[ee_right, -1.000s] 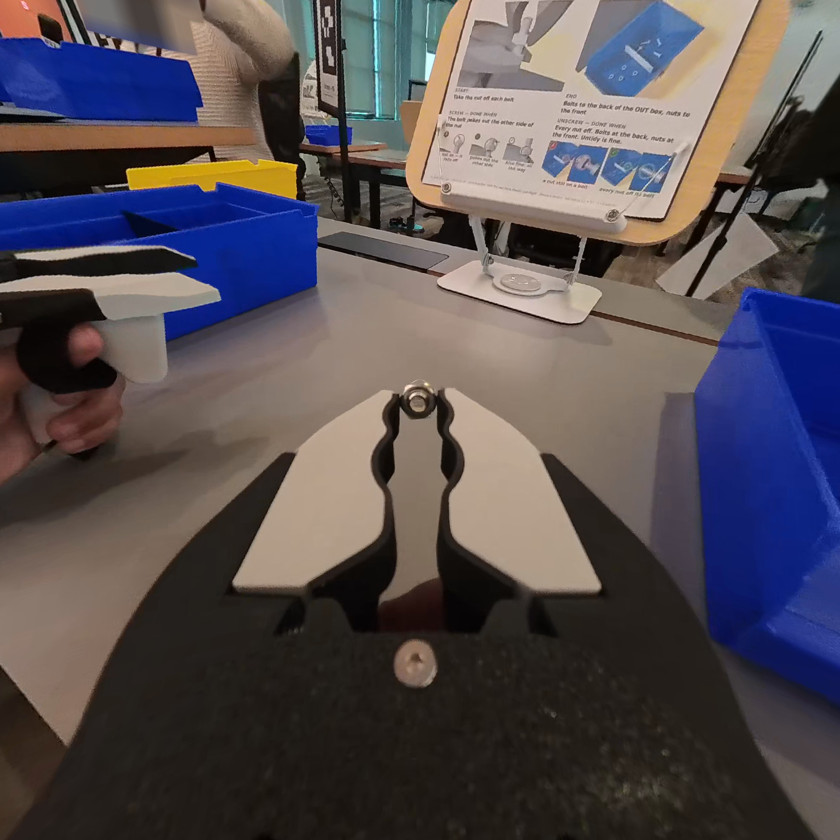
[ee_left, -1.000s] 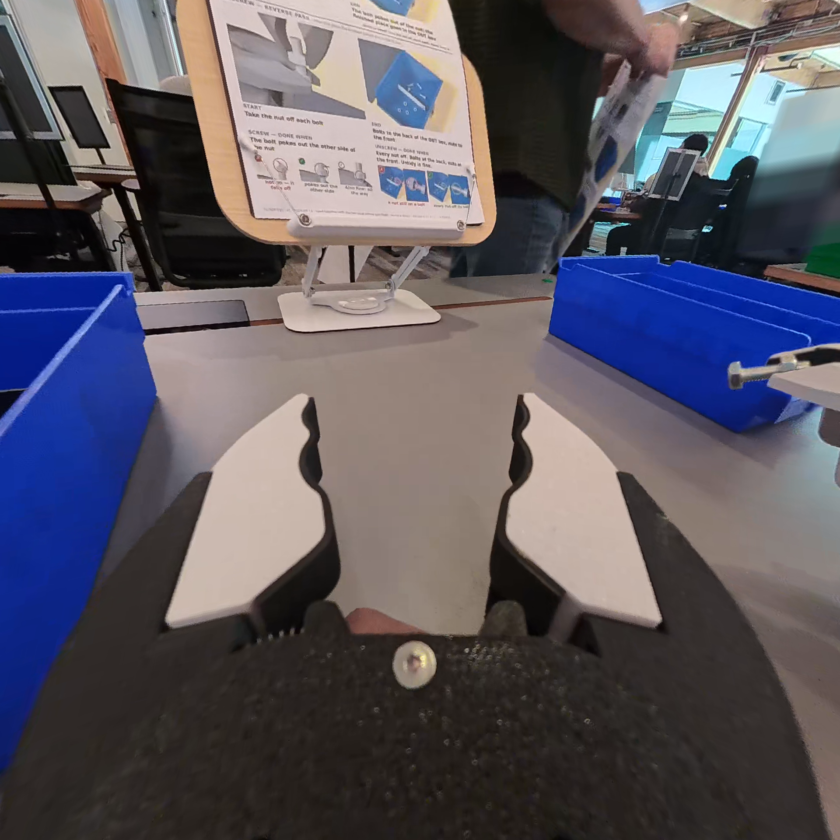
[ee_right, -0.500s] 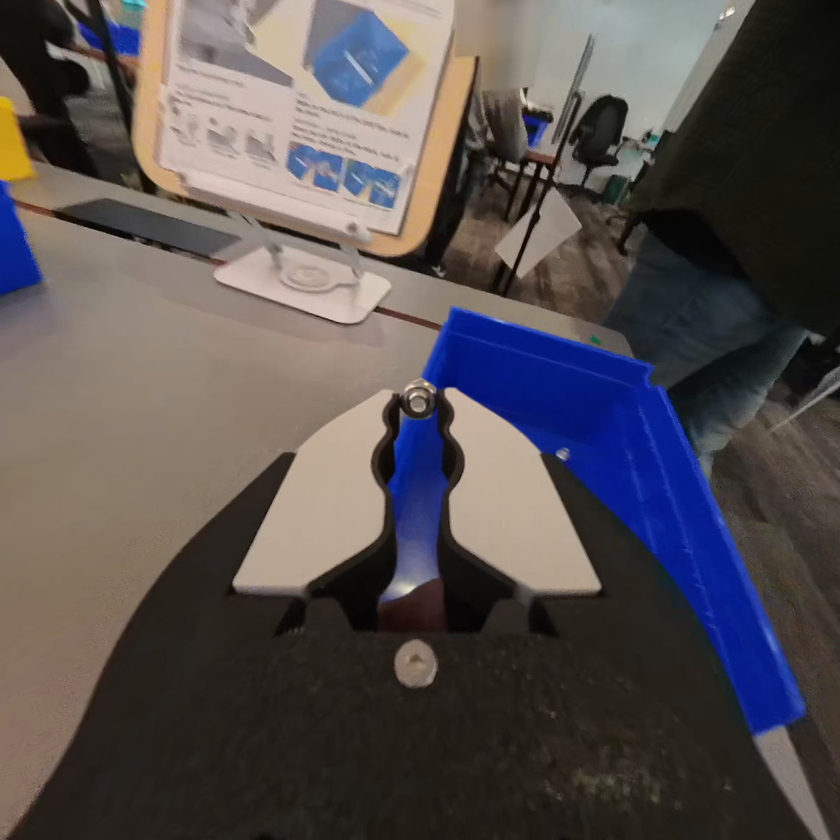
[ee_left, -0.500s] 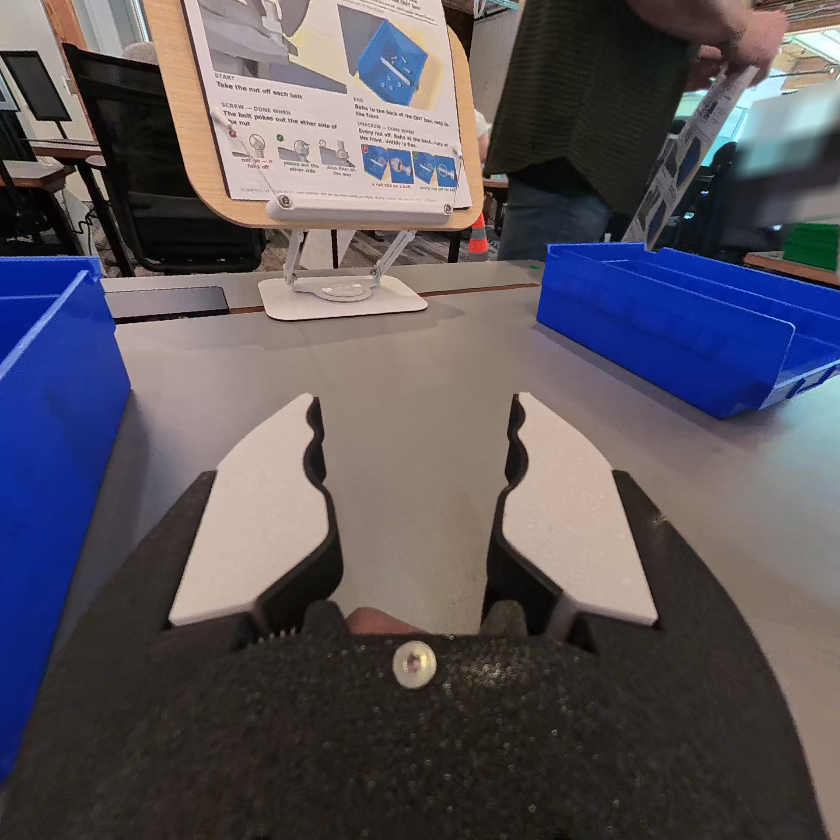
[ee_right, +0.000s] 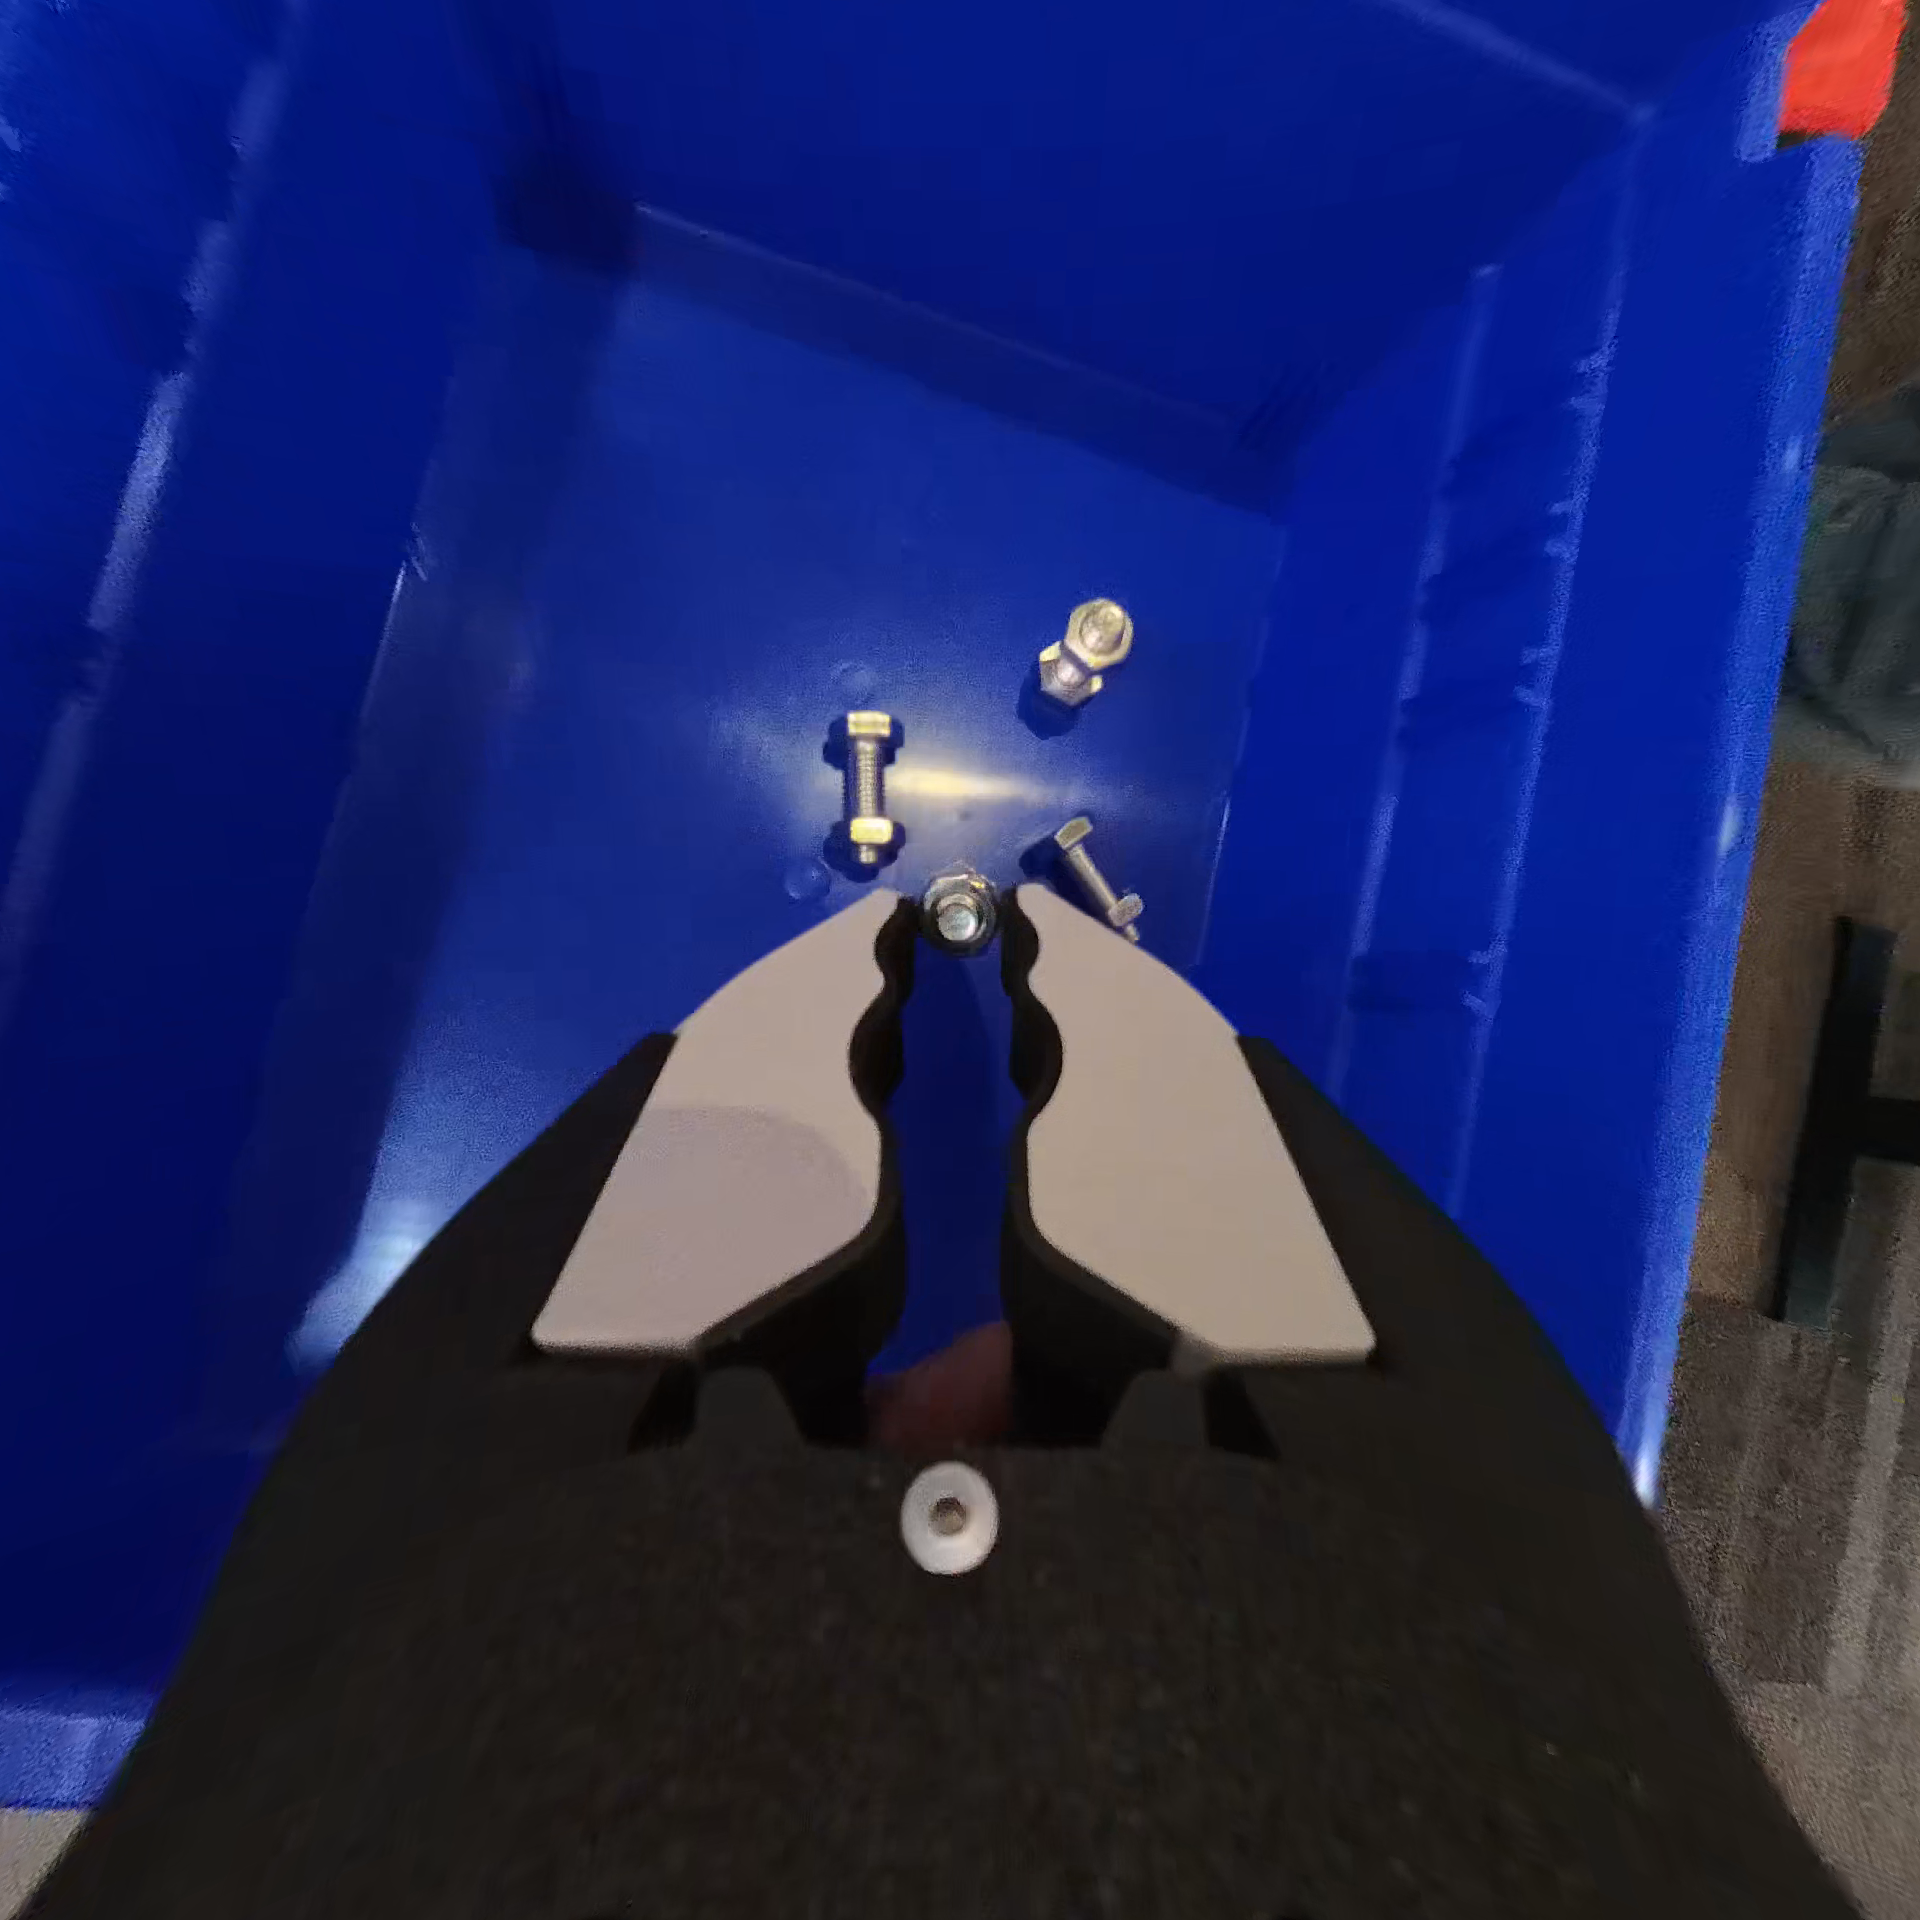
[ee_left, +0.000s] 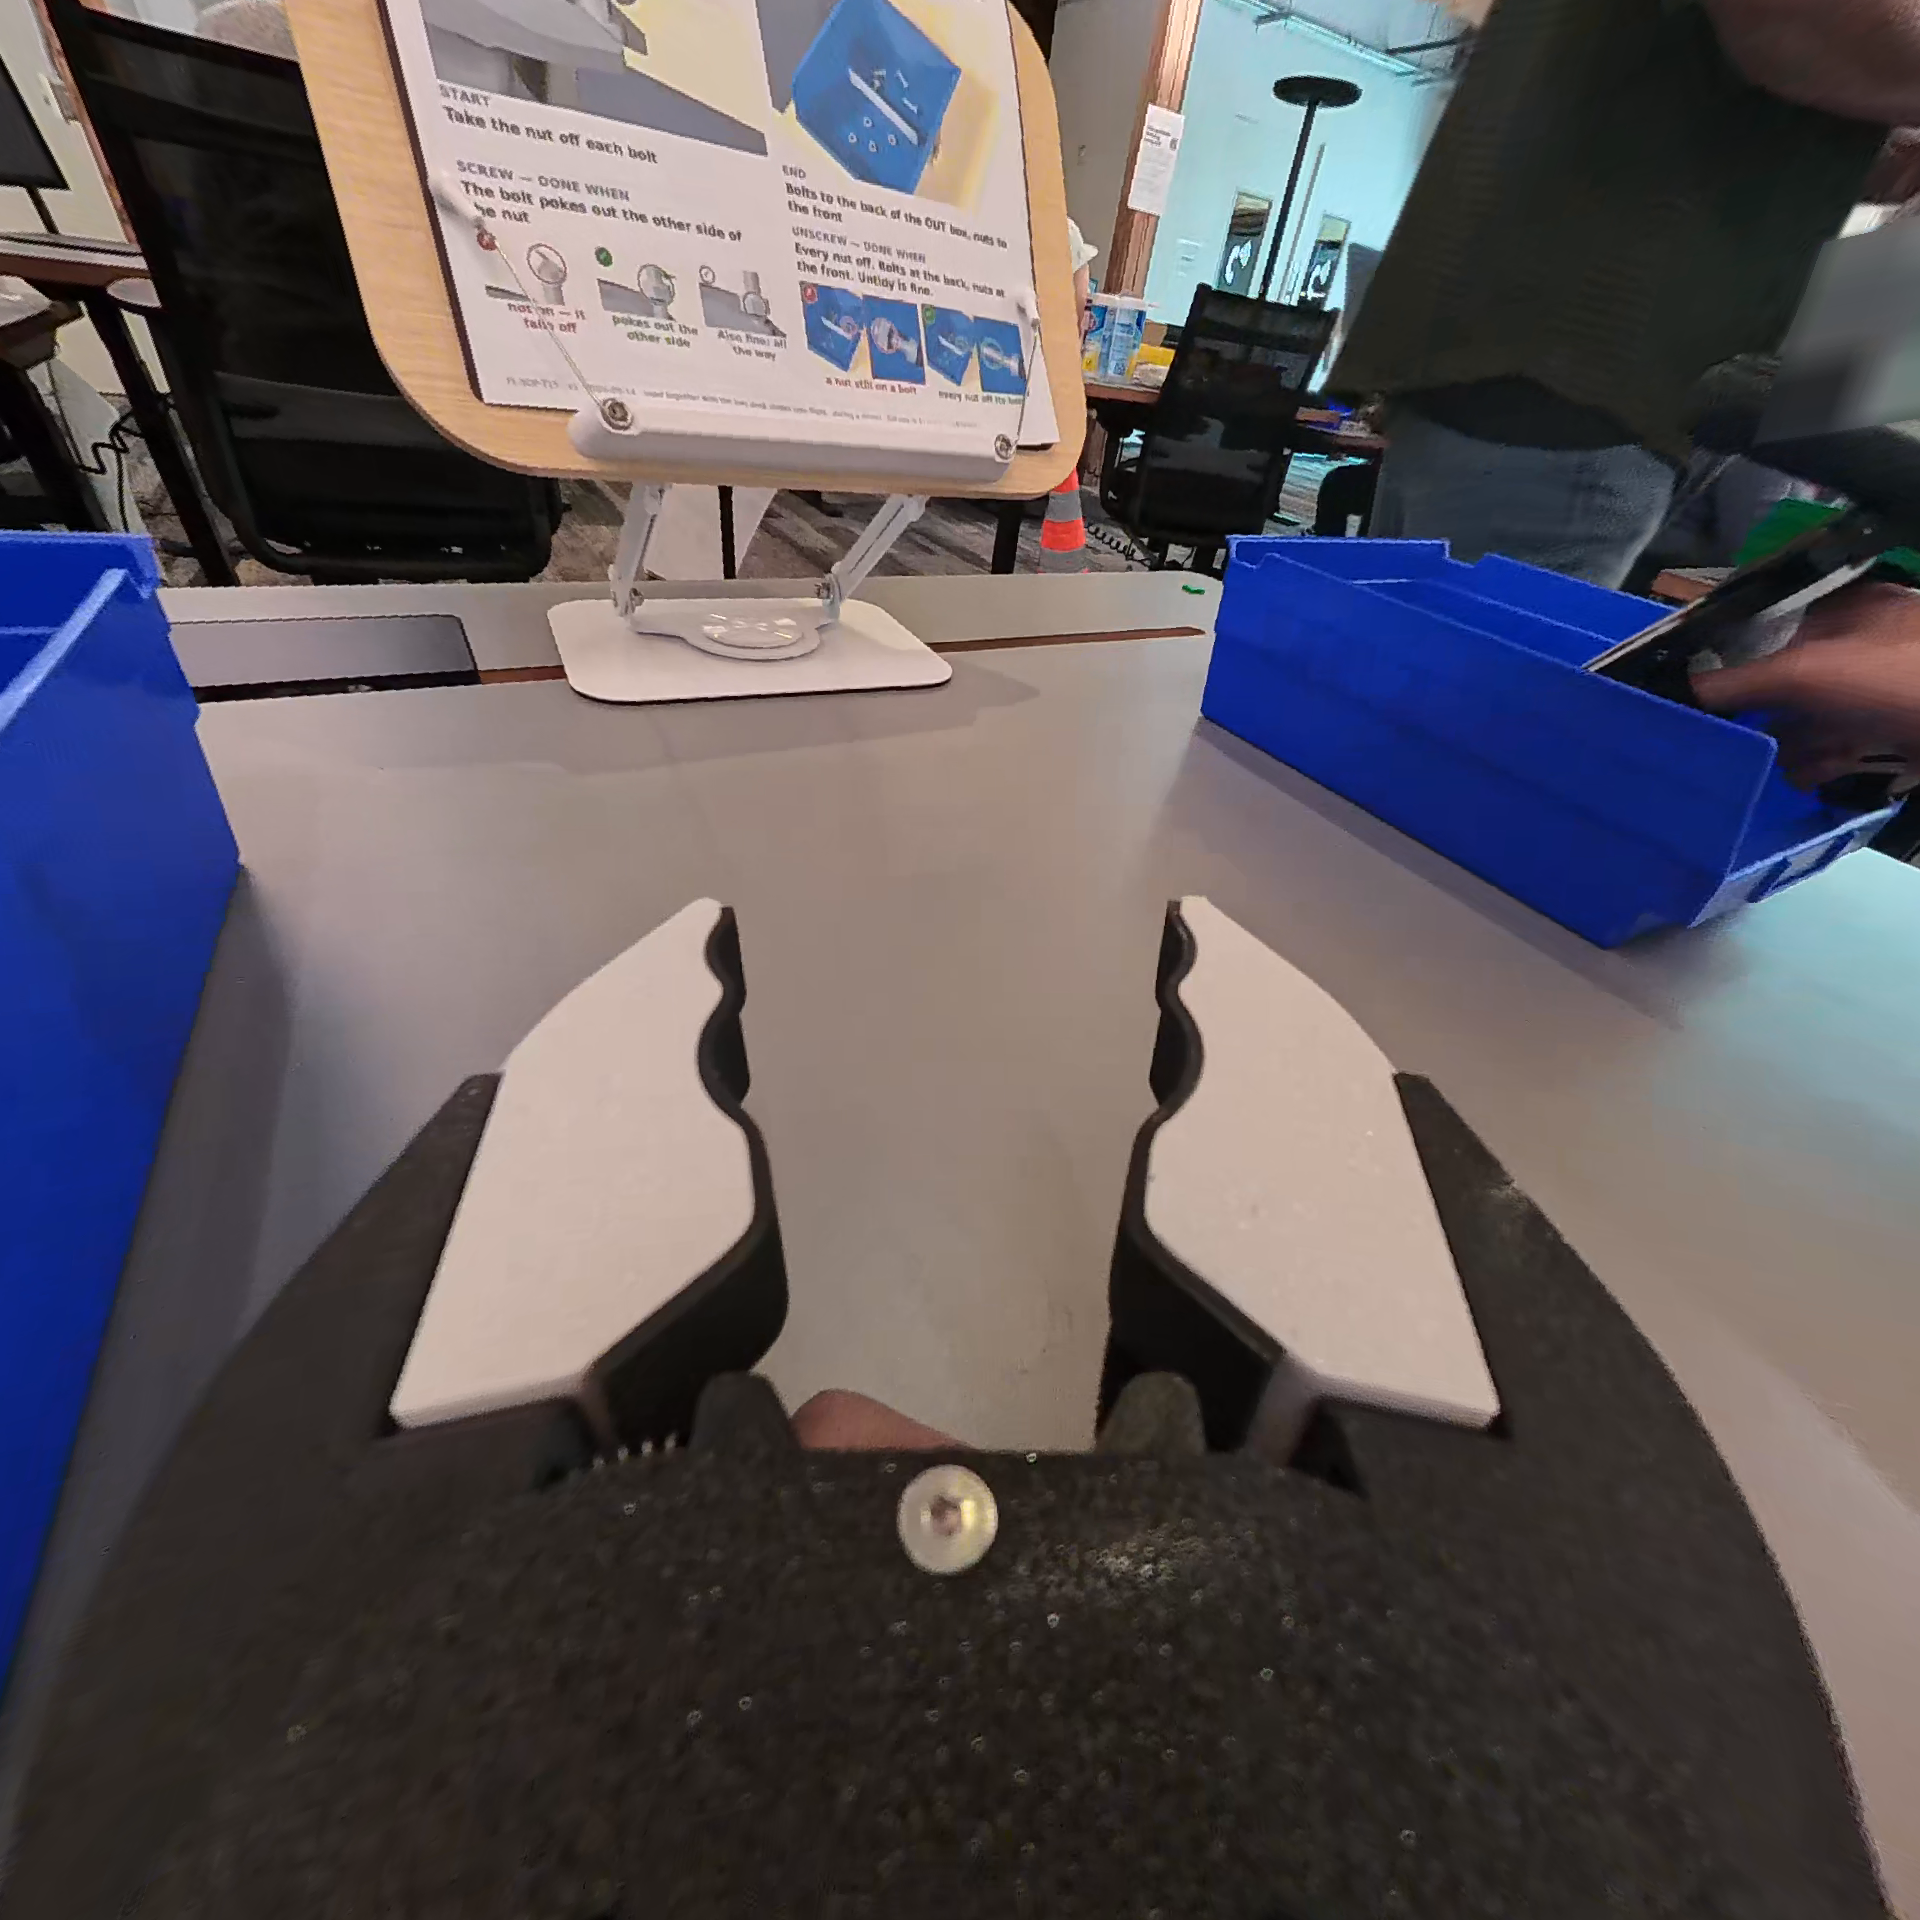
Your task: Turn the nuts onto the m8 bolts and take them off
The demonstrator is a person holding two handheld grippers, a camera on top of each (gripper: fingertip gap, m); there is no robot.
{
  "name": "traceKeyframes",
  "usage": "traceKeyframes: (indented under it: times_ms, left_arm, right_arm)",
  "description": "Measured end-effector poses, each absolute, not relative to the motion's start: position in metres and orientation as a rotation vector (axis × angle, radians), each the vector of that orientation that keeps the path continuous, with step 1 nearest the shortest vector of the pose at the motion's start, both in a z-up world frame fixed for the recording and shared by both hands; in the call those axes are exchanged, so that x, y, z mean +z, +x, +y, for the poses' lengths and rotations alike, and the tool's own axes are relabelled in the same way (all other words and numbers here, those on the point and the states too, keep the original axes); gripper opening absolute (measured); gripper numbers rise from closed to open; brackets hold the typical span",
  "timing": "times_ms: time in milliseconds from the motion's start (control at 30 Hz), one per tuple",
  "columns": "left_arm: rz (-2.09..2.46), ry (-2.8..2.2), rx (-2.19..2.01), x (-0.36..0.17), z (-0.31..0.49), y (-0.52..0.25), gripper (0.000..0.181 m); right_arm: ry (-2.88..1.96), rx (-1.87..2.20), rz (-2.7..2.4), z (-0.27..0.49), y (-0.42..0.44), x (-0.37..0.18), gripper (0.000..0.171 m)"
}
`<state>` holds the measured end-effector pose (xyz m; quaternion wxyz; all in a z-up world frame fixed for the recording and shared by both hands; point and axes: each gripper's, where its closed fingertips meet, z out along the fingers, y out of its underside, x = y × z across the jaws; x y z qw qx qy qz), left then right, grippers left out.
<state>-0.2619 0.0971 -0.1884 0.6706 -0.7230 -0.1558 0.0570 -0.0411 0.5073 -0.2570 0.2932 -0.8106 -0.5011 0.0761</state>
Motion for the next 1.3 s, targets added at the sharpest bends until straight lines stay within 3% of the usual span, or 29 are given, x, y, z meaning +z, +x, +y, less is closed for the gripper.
traceKeyframes:
  times_ms: [633,733,833,1100,1300]
  left_arm:
    - [-0.342,-1.661,0.118,-0.192,0.102,-0.262,0.076]
    - [-0.345,-1.665,0.117,-0.193,0.102,-0.262,0.076]
    - [-0.348,-1.672,0.117,-0.194,0.103,-0.262,0.076]
    - [-0.348,-1.686,0.136,-0.196,0.105,-0.262,0.076]
    - [-0.355,-1.684,0.13,-0.196,0.104,-0.263,0.075]
  right_arm:
    - [-2.233,0.176,-1.351,0.515,-0.045,-0.273,0.018]
    - [-2.202,0.169,-1.338,0.515,-0.046,-0.265,0.037]
    - [-2.142,0.197,-1.304,0.507,-0.046,-0.24,0.042]
    - [-1.758,0.43,-1.19,0.407,-0.047,-0.158,0.047]
    - [-1.505,0.634,-1.067,0.312,-0.051,-0.151,0.048]
